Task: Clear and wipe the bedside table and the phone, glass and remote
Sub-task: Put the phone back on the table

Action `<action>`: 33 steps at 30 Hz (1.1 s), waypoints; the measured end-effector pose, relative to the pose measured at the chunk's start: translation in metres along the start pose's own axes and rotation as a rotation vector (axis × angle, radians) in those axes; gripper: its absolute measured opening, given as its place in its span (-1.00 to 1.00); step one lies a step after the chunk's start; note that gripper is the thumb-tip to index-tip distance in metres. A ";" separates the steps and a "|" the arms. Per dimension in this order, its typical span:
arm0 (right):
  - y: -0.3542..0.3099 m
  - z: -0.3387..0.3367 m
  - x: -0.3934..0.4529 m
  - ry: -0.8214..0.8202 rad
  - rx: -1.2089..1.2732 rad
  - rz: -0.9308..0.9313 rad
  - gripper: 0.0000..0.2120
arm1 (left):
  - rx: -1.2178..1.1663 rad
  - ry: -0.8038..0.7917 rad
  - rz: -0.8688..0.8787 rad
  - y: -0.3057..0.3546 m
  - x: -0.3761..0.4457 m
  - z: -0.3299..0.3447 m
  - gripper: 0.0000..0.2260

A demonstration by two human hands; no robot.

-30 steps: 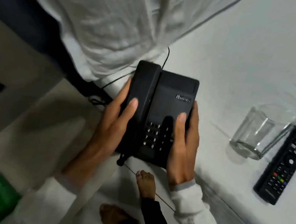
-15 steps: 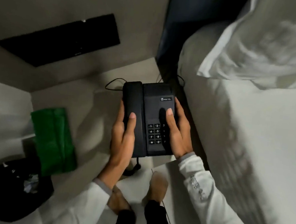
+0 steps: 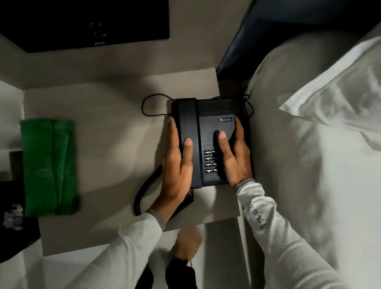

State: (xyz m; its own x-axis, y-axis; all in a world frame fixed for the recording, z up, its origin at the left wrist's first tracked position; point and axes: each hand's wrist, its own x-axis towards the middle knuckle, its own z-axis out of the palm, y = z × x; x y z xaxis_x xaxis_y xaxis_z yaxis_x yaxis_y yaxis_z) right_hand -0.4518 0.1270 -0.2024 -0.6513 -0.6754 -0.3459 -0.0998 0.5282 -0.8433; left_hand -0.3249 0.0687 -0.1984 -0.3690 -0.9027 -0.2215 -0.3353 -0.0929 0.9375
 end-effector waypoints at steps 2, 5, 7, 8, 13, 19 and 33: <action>-0.001 0.001 0.003 -0.022 -0.008 -0.014 -0.36 | 0.035 0.011 0.000 0.000 0.001 0.000 -0.46; -0.007 0.000 0.005 -0.061 -0.022 -0.046 -0.34 | 0.077 0.003 0.005 0.003 0.002 -0.002 -0.48; -0.008 0.001 0.005 -0.087 -0.022 -0.045 -0.34 | 0.082 0.005 0.008 0.004 0.002 -0.004 -0.49; -0.010 0.001 0.004 -0.097 -0.021 -0.038 -0.35 | 0.083 0.006 0.004 0.004 0.002 -0.006 -0.49; -0.013 0.007 0.001 -0.114 -0.090 -0.019 -0.38 | 0.083 -0.030 -0.019 -0.003 0.000 -0.017 -0.47; -0.031 0.011 -0.013 0.047 -0.456 -0.222 -0.25 | 0.200 -0.009 0.029 0.001 -0.011 -0.060 -0.41; -0.110 0.234 -0.067 -0.344 -0.639 -0.554 -0.32 | 1.010 0.204 -0.016 -0.087 -0.032 -0.313 -0.47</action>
State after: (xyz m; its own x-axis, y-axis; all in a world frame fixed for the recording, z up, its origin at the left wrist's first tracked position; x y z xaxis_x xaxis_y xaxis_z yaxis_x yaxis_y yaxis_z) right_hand -0.2213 -0.0067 -0.1829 -0.1359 -0.9794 -0.1492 -0.7957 0.1976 -0.5725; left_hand -0.0126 -0.0257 -0.1884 -0.2356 -0.9673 -0.0937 -0.9458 0.2061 0.2510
